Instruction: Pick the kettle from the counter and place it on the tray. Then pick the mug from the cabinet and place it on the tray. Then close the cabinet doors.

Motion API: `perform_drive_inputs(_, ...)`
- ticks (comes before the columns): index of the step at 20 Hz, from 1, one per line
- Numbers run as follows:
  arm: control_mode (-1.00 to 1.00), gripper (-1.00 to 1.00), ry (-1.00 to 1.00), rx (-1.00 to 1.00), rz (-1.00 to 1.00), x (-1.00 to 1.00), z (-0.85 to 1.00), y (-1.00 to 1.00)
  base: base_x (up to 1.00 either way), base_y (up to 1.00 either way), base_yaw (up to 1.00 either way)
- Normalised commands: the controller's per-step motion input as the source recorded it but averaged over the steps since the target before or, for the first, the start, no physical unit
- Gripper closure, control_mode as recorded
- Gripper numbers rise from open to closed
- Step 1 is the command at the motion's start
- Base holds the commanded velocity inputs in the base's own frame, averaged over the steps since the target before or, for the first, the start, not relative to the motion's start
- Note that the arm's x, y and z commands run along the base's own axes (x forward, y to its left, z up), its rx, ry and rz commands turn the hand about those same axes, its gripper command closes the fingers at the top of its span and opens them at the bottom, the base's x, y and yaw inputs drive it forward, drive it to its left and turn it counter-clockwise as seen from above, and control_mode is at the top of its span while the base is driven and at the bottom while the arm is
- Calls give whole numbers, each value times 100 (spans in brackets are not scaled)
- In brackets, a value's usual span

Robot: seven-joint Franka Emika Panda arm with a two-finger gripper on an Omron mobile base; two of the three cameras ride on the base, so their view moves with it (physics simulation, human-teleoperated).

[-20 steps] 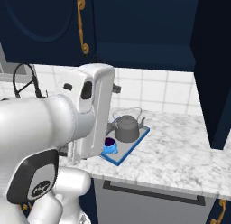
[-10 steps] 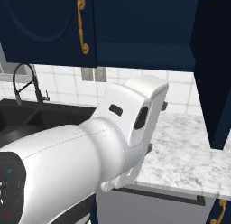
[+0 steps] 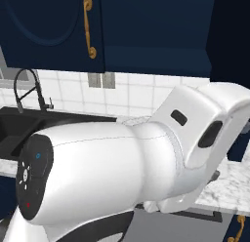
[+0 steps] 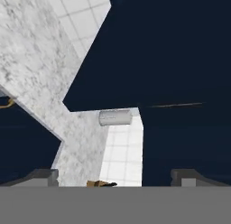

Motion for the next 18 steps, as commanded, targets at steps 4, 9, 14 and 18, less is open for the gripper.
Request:
perform_drive_inputs(4, -100, -100, -4, 0, -6, -3, -4, -66, 0, 0, 0)
perform_drive_inputs(9, -100, -100, 18, 0, 0, 44, -2, -55, 0, 0, 0)
perform_drive_inputs(14, -100, -100, 25, -5, 0, 59, -15, -28, 0, 0, 0)
perform_drive_inputs(18, -100, -100, 5, -6, 3, 59, -9, 0, 0, 0, 0)
